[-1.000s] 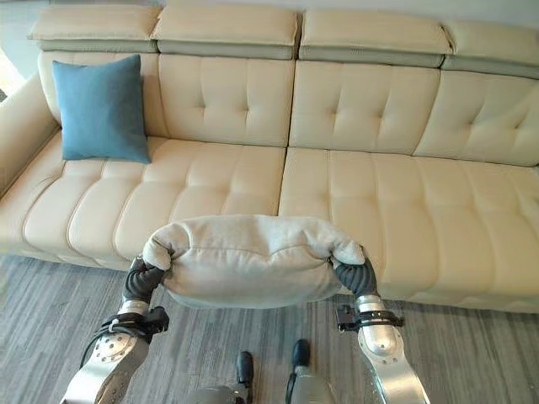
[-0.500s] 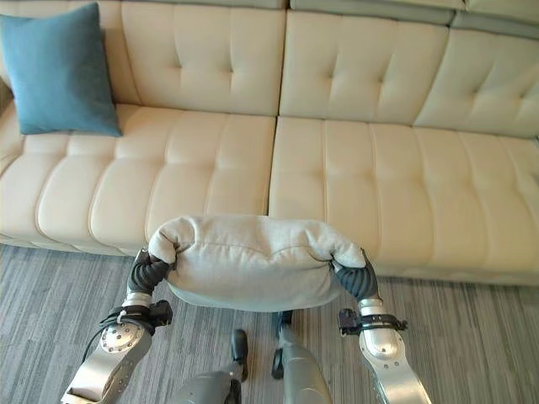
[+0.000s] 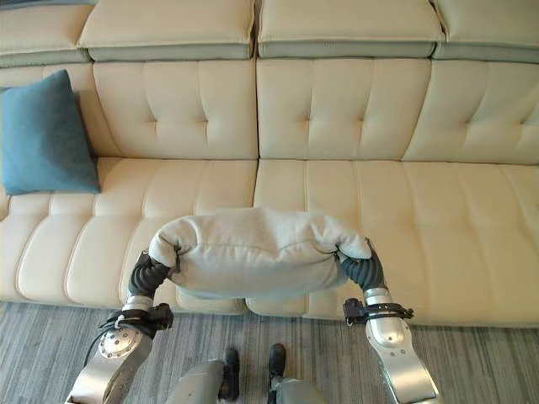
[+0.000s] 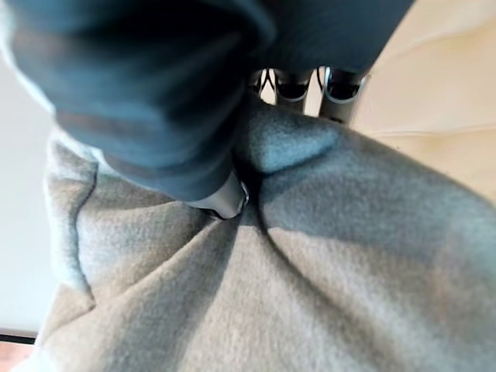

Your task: Pick up all the scattered cushions and arrange them neatly on the sofa.

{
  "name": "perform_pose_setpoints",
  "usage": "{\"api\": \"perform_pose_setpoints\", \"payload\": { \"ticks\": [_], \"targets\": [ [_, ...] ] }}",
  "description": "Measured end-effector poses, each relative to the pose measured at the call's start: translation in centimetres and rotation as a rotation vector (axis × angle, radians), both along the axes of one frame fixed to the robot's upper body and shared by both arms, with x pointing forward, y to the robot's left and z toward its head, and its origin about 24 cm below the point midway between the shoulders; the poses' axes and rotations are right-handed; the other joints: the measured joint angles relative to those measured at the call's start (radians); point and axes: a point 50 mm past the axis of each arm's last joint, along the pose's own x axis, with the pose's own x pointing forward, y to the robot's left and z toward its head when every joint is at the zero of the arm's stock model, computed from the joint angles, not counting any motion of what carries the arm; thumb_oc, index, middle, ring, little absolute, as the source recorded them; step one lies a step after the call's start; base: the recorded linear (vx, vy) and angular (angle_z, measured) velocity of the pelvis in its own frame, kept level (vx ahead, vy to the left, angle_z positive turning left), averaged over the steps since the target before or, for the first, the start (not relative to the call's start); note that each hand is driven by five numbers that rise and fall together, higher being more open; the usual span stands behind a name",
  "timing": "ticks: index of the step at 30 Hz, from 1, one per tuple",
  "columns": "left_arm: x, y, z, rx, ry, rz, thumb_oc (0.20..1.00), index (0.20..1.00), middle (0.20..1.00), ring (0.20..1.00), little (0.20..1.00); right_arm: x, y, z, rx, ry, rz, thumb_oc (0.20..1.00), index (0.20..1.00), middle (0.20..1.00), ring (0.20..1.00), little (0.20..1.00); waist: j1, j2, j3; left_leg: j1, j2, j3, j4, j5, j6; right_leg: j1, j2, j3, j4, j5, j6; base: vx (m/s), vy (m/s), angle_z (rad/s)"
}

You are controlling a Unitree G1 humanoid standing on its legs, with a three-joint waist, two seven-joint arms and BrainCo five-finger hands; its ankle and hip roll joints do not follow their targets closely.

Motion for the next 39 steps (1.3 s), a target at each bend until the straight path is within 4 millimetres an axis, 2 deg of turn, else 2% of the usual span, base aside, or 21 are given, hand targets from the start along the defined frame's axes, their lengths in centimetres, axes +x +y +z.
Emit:
{"api": "perform_pose_setpoints", "payload": {
  "ticks": [2, 3, 4, 5, 6, 9, 11, 14, 15, 16, 18, 20, 22, 23, 24, 25, 27, 29, 30, 36, 39],
  "targets": [
    [-0.4, 0.2, -0.3, 0.001, 0.017, 0.012, 0.200, 0.200, 0.200, 0.200, 0.200, 0.0, 0.4, -0.1, -0.004, 0.004, 0.018, 0.200, 0.200, 0.200, 0.200, 0.200, 0.008, 0.001, -0.020, 0.047, -0.002, -0.032, -0.064, 0.037, -0.018, 0.009, -0.005, 0.004, -0.001, -0.020, 0.022, 0.30, 0.113, -0.12],
    [-0.2, 0.1, -0.2, 0.000, 0.010, 0.010, 0.200, 0.200, 0.200, 0.200, 0.200, 0.1, 0.3, 0.1, -0.009, -0.001, 0.015, 0.200, 0.200, 0.200, 0.200, 0.200, -0.005, 0.009, -0.022, 0.062, 0.000, -0.024, -0.100, 0.068, -0.032, 0.011, -0.005, -0.001, 0.000, -0.024, 0.028, 0.21, 0.111, 0.23],
    [-0.1, -0.1, -0.1, -0.004, 0.006, 0.008, 0.200, 0.200, 0.200, 0.200, 0.200, 0.2, 0.2, 0.1, -0.012, -0.002, 0.012, 0.200, 0.200, 0.200, 0.200, 0.200, -0.013, 0.016, -0.020, 0.076, 0.005, -0.018, -0.137, 0.110, -0.019, 0.012, -0.001, -0.001, 0.000, -0.026, 0.030, 0.07, 0.034, 0.30],
    [-0.1, -0.1, -0.1, -0.008, 0.004, 0.008, 0.200, 0.200, 0.200, 0.200, 0.200, 0.2, 0.0, 0.1, -0.019, -0.002, 0.005, 0.200, 0.200, 0.200, 0.200, 0.200, -0.010, 0.025, -0.021, 0.103, 0.016, -0.017, -0.168, 0.205, 0.010, 0.016, 0.009, -0.001, 0.000, -0.032, 0.039, 0.26, 0.154, 0.18],
    [-0.2, -0.1, -0.2, -0.005, 0.013, 0.011, 0.200, 0.200, 0.200, 0.200, 0.200, 0.0, 0.1, -0.3, -0.010, 0.013, 0.000, 0.200, 0.200, 0.200, 0.200, 0.200, -0.011, 0.031, -0.018, 0.153, 0.021, -0.025, -0.187, 0.246, 0.041, 0.047, 0.013, -0.002, 0.002, -0.059, 0.068, 0.29, 0.197, 0.08],
    [-0.4, -0.2, -0.4, -0.003, 0.024, 0.011, 0.200, 0.200, 0.200, 0.200, 0.200, -0.5, 0.3, -0.9, -0.001, 0.039, -0.016, 0.200, 0.200, 0.200, 0.200, 0.200, -0.002, 0.025, -0.018, 0.189, -0.018, -0.021, -0.187, 0.232, 0.057, 0.076, -0.031, 0.004, 0.015, -0.071, 0.096, 0.28, 0.220, 0.03],
    [-0.3, 0.0, -0.2, 0.012, 0.015, 0.006, 0.200, 0.200, 0.200, 0.200, 0.200, -0.5, 0.4, -1.0, 0.005, 0.044, -0.012, 0.200, 0.200, 0.200, 0.200, 0.200, -0.001, 0.026, -0.018, 0.200, -0.039, -0.009, -0.188, 0.202, 0.062, 0.085, -0.054, 0.006, 0.016, -0.083, 0.112, 0.21, 0.233, -0.13],
    [-0.3, 0.4, -0.1, 0.028, 0.016, 0.008, 0.200, 0.200, 0.200, 0.200, 0.200, -0.5, 0.8, -1.2, 0.017, 0.052, -0.004, 0.200, 0.200, 0.200, 0.200, 0.200, 0.002, 0.024, -0.018, 0.208, -0.046, 0.019, -0.188, 0.166, 0.063, 0.067, -0.068, 0.030, 0.056, -0.098, 0.126, 0.08, 0.245, -0.29],
    [-0.3, 0.5, -0.2, 0.029, 0.022, 0.015, 0.200, 0.200, 0.200, 0.200, 0.200, -0.5, 0.9, -1.2, 0.006, 0.052, -0.006, 0.200, 0.200, 0.200, 0.200, 0.200, 0.002, 0.035, -0.016, 0.211, -0.032, 0.033, -0.188, 0.163, 0.069, 0.009, -0.070, 0.039, 0.170, -0.131, 0.146, -0.05, 0.152, -0.38],
    [-0.3, 0.6, -0.2, 0.035, 0.023, 0.014, 0.200, 0.200, 0.200, 0.200, 0.200, -0.6, 0.8, -1.4, 0.006, 0.057, -0.007, 0.200, 0.200, 0.200, 0.200, 0.200, -0.002, 0.034, -0.017, 0.215, -0.029, 0.041, -0.188, 0.160, 0.072, -0.025, -0.073, 0.043, 0.234, -0.140, 0.157, -0.07, 0.245, -0.54],
    [-0.1, 0.8, 0.0, 0.055, 0.018, 0.008, 0.200, 0.200, 0.200, 0.200, 0.200, -0.4, 1.0, -1.1, -0.001, 0.043, -0.008, 0.200, 0.200, 0.200, 0.200, 0.200, -0.008, 0.022, -0.014, 0.216, -0.022, 0.069, -0.188, 0.152, 0.088, -0.171, -0.094, 0.074, 0.500, -0.177, 0.190, -0.01, 0.171, -0.46],
    [0.1, 0.8, 0.1, 0.068, 0.016, -0.005, 0.200, 0.200, 0.200, 0.200, 0.200, -0.4, 1.0, -1.0, -0.001, 0.034, -0.025, 0.200, 0.200, 0.200, 0.200, 0.200, -0.018, 0.011, -0.020, 0.212, -0.029, 0.083, -0.188, 0.148, 0.094, -0.226, -0.116, 0.086, 0.553, -0.212, 0.184, 0.06, 0.034, -0.23],
    [0.5, 0.7, 0.4, 0.072, 0.004, -0.004, 0.200, 0.200, 0.200, 0.200, 0.200, -0.2, 1.1, -0.9, 0.006, 0.026, -0.034, 0.200, 0.200, 0.200, 0.200, 0.200, -0.014, 0.007, -0.020, 0.208, -0.030, 0.091, -0.188, 0.154, 0.086, -0.240, -0.128, 0.085, 0.469, -0.210, 0.180, 0.08, 0.005, -0.25],
    [1.0, 0.7, 0.8, 0.074, -0.015, 0.006, 0.200, 0.200, 0.200, 0.200, 0.200, 0.1, 1.4, -0.6, 0.013, 0.013, -0.037, 0.200, 0.200, 0.200, 0.200, 0.200, -0.010, 0.007, -0.019, 0.200, -0.025, 0.095, -0.188, 0.157, 0.081, -0.230, -0.123, 0.086, 0.345, -0.192, 0.174, 0.06, -0.035, -0.17],
    [1.2, 0.8, 1.0, 0.075, -0.025, 0.011, 0.200, 0.200, 0.200, 0.200, 0.200, 0.3, 1.4, -0.4, 0.013, 0.005, -0.035, 0.200, 0.200, 0.200, 0.200, 0.200, -0.005, 0.006, -0.020, 0.195, -0.025, 0.095, -0.188, 0.158, 0.080, -0.227, -0.123, 0.088, 0.283, -0.170, 0.169, 0.11, -0.037, -0.13],
    [1.5, 0.8, 1.2, 0.077, -0.031, 0.014, 0.200, 0.200, 0.200, 0.200, 0.200, 0.5, 1.5, -0.2, 0.013, -0.002, -0.033, 0.200, 0.200, 0.200, 0.200, 0.200, -0.005, 0.007, -0.020, 0.190, -0.024, 0.095, -0.188, 0.156, 0.083, -0.222, -0.123, 0.087, 0.241, -0.131, 0.171, 0.09, -0.025, 0.13],
    [1.9, 0.9, 1.1, 0.082, -0.027, 0.024, 0.200, 0.200, 0.200, 0.200, 0.200, 0.5, 1.5, -0.3, 0.016, -0.003, -0.043, 0.200, 0.200, 0.200, 0.200, 0.200, -0.005, 0.007, -0.022, 0.189, -0.024, 0.087, -0.188, 0.157, 0.081, -0.139, -0.107, 0.088, 0.086, 0.019, 0.168, 0.20, -0.061, 0.24],
    [1.9, 0.8, 1.0, 0.066, -0.024, 0.045, 0.200, 0.200, 0.200, 0.200, 0.200, 0.9, 2.1, -0.2, 0.007, -0.004, -0.025, 0.200, 0.200, 0.200, 0.200, 0.200, 0.004, 0.006, -0.027, 0.192, -0.020, 0.089, -0.194, 0.157, 0.079, -0.092, -0.098, 0.080, -0.005, 0.073, 0.151, 0.20, -0.055, 0.02],
    [1.9, 0.8, 1.0, 0.063, -0.026, 0.052, 0.200, 0.200, 0.200, 0.200, 0.200, 1.1, 2.2, 0.0, 0.007, -0.011, -0.022, 0.200, 0.200, 0.200, 0.200, 0.200, 0.005, 0.007, -0.029, 0.192, -0.017, 0.089, -0.195, 0.157, 0.079, -0.092, -0.095, 0.081, -0.009, 0.087, 0.151, 0.17, -0.039, 0.03],
    [1.9, 0.5, 1.0, 0.053, -0.026, 0.060, 0.200, 0.200, 0.200, 0.200, 0.200, 1.2, 2.1, -0.1, 0.004, -0.004, -0.036, 0.200, 0.200, 0.200, 0.200, 0.200, 0.010, 0.008, -0.058, 0.193, 0.006, 0.068, -0.195, 0.164, 0.063, -0.080, -0.071, 0.049, -0.004, 0.083, 0.120, 0.13, -0.026, 0.10],
    [2.3, 0.5, 1.0, 0.057, -0.025, 0.069, 0.200, 0.200, 0.200, 0.200, 0.200, 2.4, 2.3, 0.3, -0.009, -0.015, -0.041, 0.200, 0.200, 0.200, 0.200, 0.200, 0.000, 0.007, -0.059, 0.193, 0.006, 0.054, -0.193, 0.170, 0.065, -0.073, -0.069, 0.030, -0.004, 0.079, 0.115, 0.11, -0.018, 0.17]
  ]
}}
